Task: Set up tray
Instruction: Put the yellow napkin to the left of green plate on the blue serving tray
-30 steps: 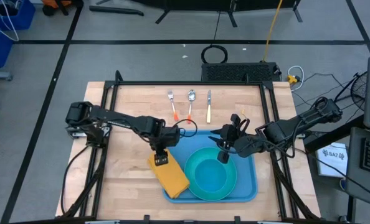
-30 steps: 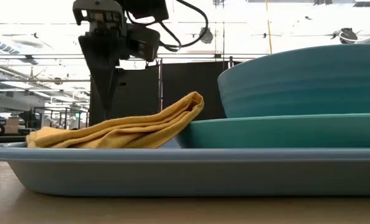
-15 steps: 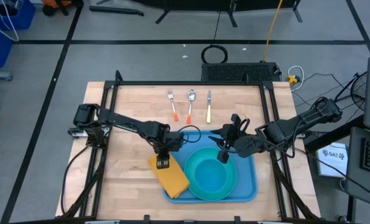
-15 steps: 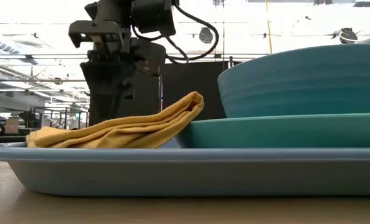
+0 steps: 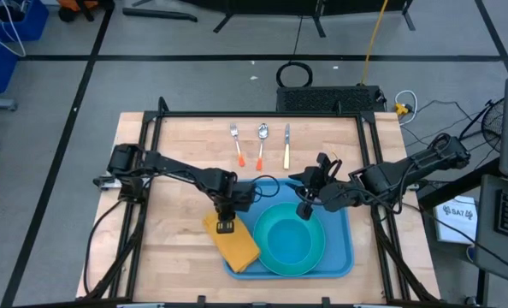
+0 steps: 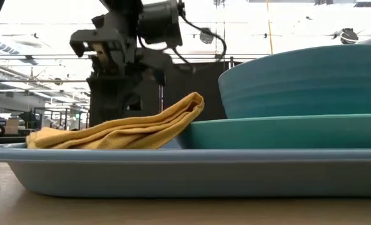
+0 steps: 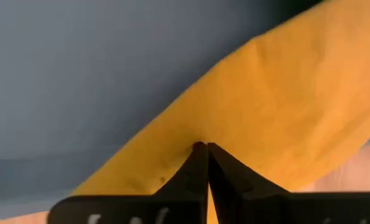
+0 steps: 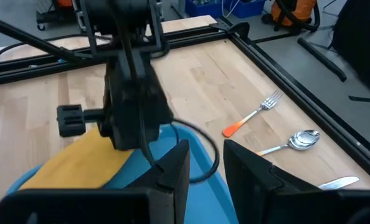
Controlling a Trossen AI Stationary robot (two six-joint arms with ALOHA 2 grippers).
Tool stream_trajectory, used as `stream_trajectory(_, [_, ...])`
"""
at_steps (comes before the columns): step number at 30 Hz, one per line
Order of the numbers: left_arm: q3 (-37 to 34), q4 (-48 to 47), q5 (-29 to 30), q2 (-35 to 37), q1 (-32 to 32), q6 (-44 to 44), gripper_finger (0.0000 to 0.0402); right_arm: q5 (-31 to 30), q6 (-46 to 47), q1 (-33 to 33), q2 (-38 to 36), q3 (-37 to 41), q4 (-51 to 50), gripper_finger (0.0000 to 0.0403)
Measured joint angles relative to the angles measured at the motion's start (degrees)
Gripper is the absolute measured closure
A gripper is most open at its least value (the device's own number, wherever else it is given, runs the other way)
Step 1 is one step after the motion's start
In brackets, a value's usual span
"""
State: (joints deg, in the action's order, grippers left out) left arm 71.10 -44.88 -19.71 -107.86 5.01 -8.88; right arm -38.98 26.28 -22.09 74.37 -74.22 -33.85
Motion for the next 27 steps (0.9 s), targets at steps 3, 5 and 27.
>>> stream_trajectory(3, [-0.1,-0.1,-1.4,-2.4,-0.2,0.2,0.0394,-0.1,-0.1,0.0,0.0,0.0,-0.6,0.0314])
stream_trajectory(5, [0.1,0.2,-2.2,-4.2,-0.2,0.5,0.0398,-0.1,0.0,0.2,0.0,0.0,-0.7,0.0314])
stream_trajectory(27, [0.4,8.6,0.7,-7.2,-5.4,7.6,0.0396,0.0,0.2,2.5,0.0,0.0,-1.1,0.0314])
